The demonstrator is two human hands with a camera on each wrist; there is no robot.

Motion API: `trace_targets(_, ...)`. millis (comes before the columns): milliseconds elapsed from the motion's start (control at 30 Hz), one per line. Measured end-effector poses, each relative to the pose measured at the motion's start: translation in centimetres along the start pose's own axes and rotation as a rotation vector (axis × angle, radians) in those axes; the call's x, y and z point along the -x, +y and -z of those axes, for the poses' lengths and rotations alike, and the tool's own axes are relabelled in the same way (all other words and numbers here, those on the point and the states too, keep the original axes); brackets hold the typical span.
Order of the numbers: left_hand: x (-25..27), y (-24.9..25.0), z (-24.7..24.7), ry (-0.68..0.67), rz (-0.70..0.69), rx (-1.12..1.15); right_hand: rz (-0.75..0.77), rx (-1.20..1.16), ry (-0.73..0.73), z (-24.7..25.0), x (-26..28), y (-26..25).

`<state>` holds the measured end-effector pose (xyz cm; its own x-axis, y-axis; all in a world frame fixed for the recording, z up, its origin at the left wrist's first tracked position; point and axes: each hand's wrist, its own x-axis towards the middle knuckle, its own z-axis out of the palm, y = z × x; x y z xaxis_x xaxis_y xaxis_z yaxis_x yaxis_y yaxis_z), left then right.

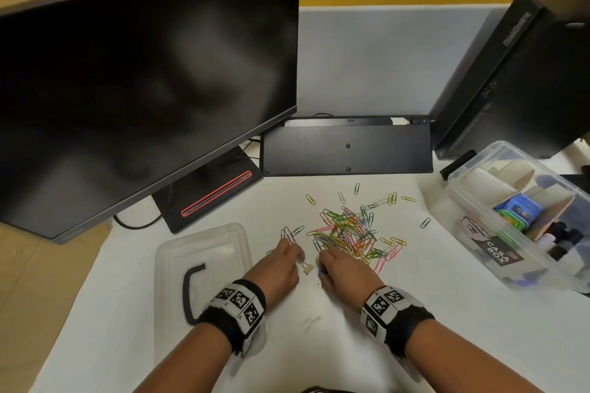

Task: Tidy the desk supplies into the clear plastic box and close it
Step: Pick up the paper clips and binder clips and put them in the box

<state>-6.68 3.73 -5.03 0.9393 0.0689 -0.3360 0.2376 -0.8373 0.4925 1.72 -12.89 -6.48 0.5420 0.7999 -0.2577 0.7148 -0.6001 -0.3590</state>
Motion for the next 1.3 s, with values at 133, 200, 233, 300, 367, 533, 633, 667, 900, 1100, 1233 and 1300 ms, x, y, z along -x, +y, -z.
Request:
trace_targets(133,-0.7,0.9,-0.8,-0.109,-0.031,-0.239,0.041,-0.027,0.012,0.1,0.7,0.0)
trace_targets(200,-0.8,1.1,-1.0,-0.106,-0.025,-0.291,0.060,0.000,-0.019,0.0,1.1,0.0)
trace_targets(233,-0.9,1.1,-1.0,-0.096,-0.026,-0.301,0.071,0.023,-0.037,0.0,1.2,0.1)
trace_targets(300,-1.0,1.0,-1.1,-0.085,-0.017,-0.314,0.082,0.065,-0.071,0.0,1.4,0.1)
trace_targets(367,-1.0,0.8,-1.2,-0.079,-0.016,-0.326,0.071,0.104,-0.091,0.0,1.5,0.0)
trace_targets(533,-0.2,0.5,-0.8,0.004,0.043,-0.095,0.039,0.113,-0.110,0.0,1.9,-0.1)
trace_targets(633,0.8,1.0,0.3,0.096,0.062,0.128,0.011,-0.044,-0.078,1.2,2.9,0.4)
trace_targets(667,1.0,1.2,0.7,0.123,0.054,0.188,0.002,-0.129,-0.049,1.9,3.4,0.7)
trace_targets(900,-0.1,2.8,1.9,0.288,0.060,0.465,-0.112,-0.456,0.261,8.8,5.5,5.7)
trace_targets(1100,-1.6,5.7,1.8,0.344,0.098,0.505,-0.382,-0.408,0.646,19.1,6.8,13.8)
trace_targets(1233,-2.4,8.3,1.1,0.356,0.120,0.500,-0.728,-0.204,0.373,23.4,4.4,19.5)
trace_targets(1300,-2.8,9.6,0.8,0.358,0.126,0.494,-0.810,-0.110,0.232,24.2,3.3,21.4)
